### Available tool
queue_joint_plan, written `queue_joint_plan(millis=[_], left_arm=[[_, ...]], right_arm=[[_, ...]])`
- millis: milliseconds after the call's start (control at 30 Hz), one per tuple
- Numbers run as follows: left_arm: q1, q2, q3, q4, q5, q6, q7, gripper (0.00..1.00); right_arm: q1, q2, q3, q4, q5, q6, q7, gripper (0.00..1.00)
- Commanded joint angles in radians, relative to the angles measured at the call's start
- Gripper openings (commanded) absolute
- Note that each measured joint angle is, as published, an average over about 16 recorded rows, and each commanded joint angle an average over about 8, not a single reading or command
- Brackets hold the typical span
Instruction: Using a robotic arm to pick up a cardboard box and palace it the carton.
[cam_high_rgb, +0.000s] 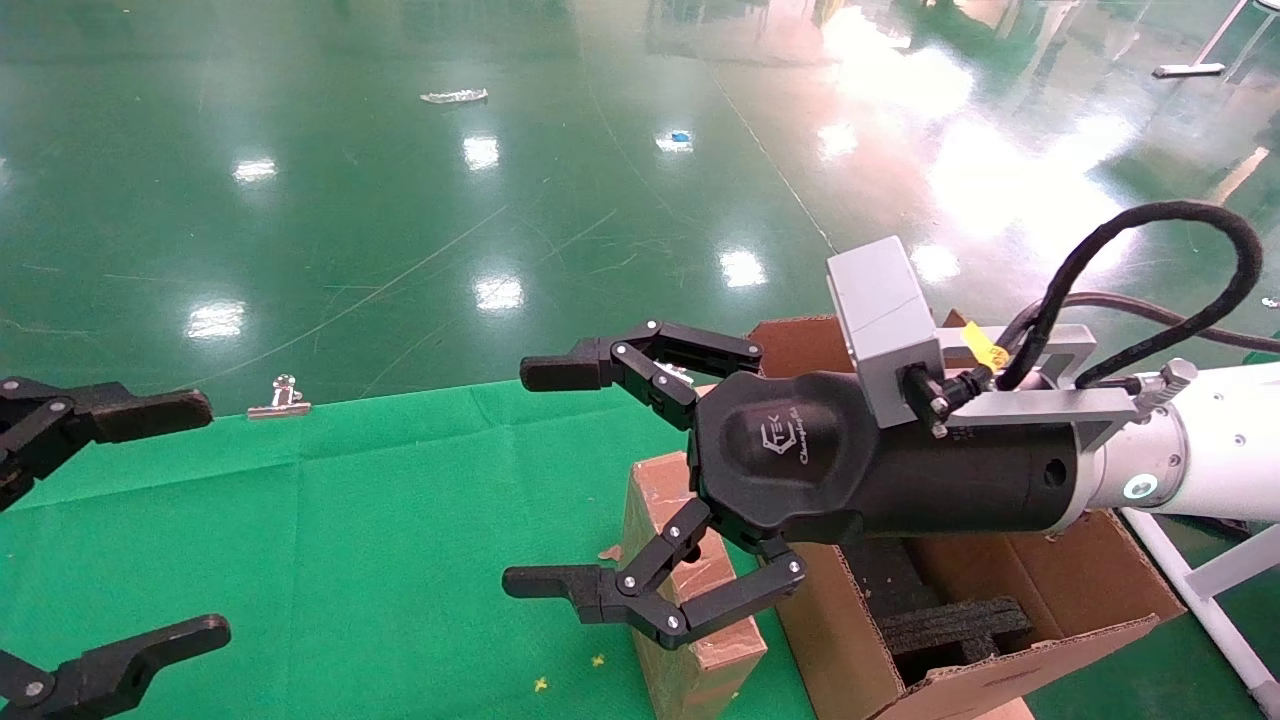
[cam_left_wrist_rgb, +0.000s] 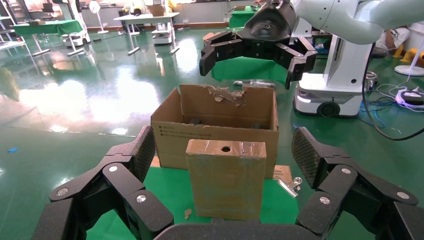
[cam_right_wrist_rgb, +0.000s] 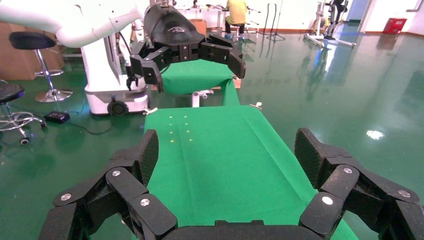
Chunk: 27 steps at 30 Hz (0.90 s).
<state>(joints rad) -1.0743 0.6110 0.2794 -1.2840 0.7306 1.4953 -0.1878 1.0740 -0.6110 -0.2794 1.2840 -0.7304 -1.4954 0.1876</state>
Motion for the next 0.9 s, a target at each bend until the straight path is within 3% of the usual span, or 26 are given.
queue_joint_plan(millis=[33, 667, 900], left_arm=[[0.0, 0.0, 0.0, 0.0, 0.0, 0.0, 0.0, 1.0], [0.0, 0.0, 0.0, 0.0, 0.0, 0.0, 0.0, 1.0], [-0.001, 0.0, 0.001, 0.001, 0.0, 0.0, 0.001, 1.0]], right_arm=[[0.0, 0.0, 0.0, 0.0, 0.0, 0.0, 0.0, 1.0], [0.002, 0.001, -0.008, 0.009, -0.015, 0.005, 0.008, 1.0], [0.073, -0.015, -0.099, 0.06, -0.187, 0.004, 0.079, 1.0]])
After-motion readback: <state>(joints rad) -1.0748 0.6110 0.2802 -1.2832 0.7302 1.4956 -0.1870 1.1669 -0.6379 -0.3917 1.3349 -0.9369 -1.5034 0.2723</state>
